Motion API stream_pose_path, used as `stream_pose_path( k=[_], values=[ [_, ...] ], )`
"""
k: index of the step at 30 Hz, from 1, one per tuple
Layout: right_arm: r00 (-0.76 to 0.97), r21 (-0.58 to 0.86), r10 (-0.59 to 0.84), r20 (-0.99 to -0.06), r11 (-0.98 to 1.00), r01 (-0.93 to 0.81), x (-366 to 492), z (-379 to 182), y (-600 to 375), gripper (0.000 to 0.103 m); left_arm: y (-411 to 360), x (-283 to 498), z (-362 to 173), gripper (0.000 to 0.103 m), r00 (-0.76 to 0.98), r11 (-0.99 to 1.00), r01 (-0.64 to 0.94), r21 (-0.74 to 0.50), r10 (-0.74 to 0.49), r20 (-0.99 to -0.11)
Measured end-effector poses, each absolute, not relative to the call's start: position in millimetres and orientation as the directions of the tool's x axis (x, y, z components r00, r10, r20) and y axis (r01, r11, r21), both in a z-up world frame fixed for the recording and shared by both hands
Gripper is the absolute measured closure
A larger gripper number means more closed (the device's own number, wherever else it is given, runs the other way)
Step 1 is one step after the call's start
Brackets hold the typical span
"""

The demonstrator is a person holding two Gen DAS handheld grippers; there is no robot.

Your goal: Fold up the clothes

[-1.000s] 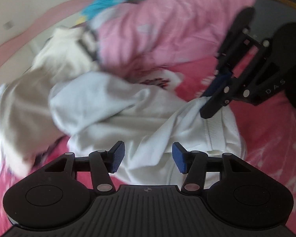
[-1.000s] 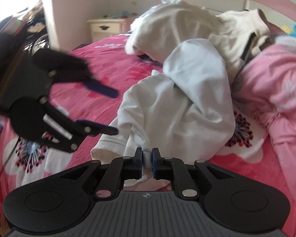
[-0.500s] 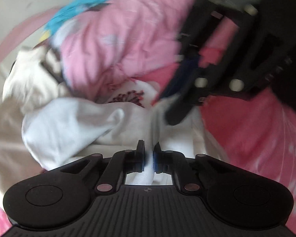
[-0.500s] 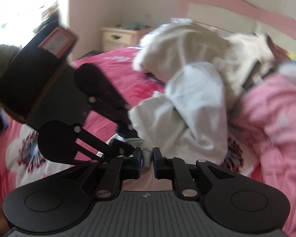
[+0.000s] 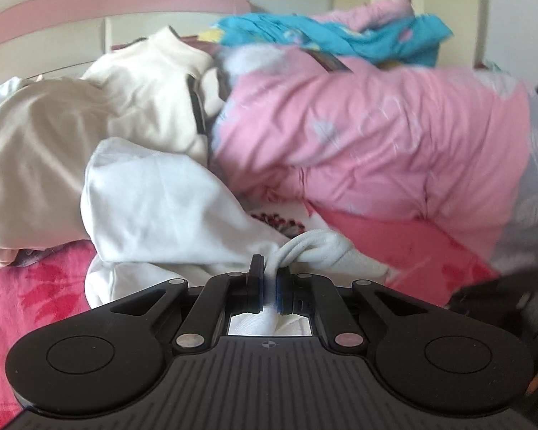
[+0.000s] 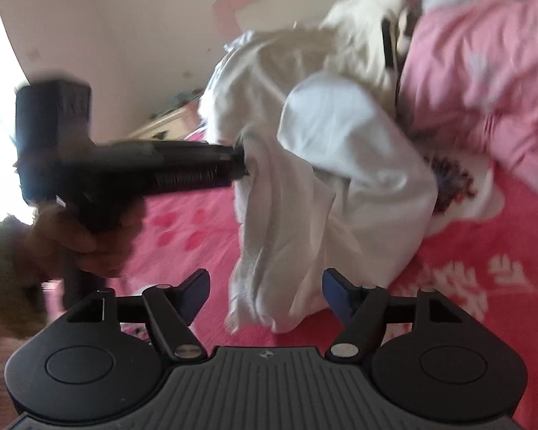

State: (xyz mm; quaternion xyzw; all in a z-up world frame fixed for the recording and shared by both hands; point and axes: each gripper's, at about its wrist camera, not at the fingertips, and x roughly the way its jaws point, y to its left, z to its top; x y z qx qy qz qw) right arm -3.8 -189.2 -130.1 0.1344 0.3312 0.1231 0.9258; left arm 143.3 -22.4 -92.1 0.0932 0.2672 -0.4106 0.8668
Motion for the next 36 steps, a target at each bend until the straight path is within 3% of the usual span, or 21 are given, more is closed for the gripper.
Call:
stream_pose_path(
  k=[5,6,8,10,11,15,21,28,36],
  values=[
    [0.757,0.304,0.195,-0.623,0.953,0.005,29.3,-158.4,-176.4,0.031,-9.1,147.3,-79.1,0.099,0.562,0.693,0.703,-0.16,-0.679,-0.473],
    [0.743,0.306,0.18,-0.644,0.952,0.034,35.9,-164.3,-178.3,0.037,-6.1,147.3,-76.7,0.099,0.572,0.7,0.691,-0.179,-0.681,-0.458],
    [0.731,0.322,0.167,-0.661,0.944,0.076,40.4,-168.6,-187.8,0.077,-0.2,147.4,-71.7,0.099,0.592,0.713,0.668,-0.215,-0.684,-0.427],
    [0.747,0.33,0.148,-0.648,0.939,0.1,38.4,-162.7,-200.6,0.092,5.8,147.4,-66.8,0.099,0.612,0.722,0.644,-0.253,-0.684,-0.397],
    [0.766,0.31,0.126,-0.63,0.946,0.099,35.8,-155.0,-205.7,0.094,8.8,147.5,-64.3,0.099,0.622,0.726,0.632,-0.271,-0.684,-0.382],
    [0.856,0.205,0.047,-0.515,0.976,0.07,21.7,-102.3,-228.5,0.095,24.4,143.6,-46.2,0.099,0.666,0.738,0.588,-0.331,-0.674,-0.318],
    [0.975,-0.028,-0.004,-0.224,1.0,-0.002,-10.4,0.2,-235.2,0.096,40.4,110.4,13.7,0.099,0.712,0.714,0.617,-0.332,-0.686,-0.152],
    [0.99,-0.216,0.128,0.058,0.97,-0.112,-55.1,124.6,-228.1,0.097,63.6,59.5,121.9,0.099,0.743,0.69,0.649,-0.321,-0.666,0.071],
    [0.915,-0.287,0.324,0.242,0.924,-0.251,-94.9,239.7,-233.0,0.098,85.8,7.5,221.3,0.099,0.741,0.675,0.668,-0.314,-0.642,0.196]
  ],
)
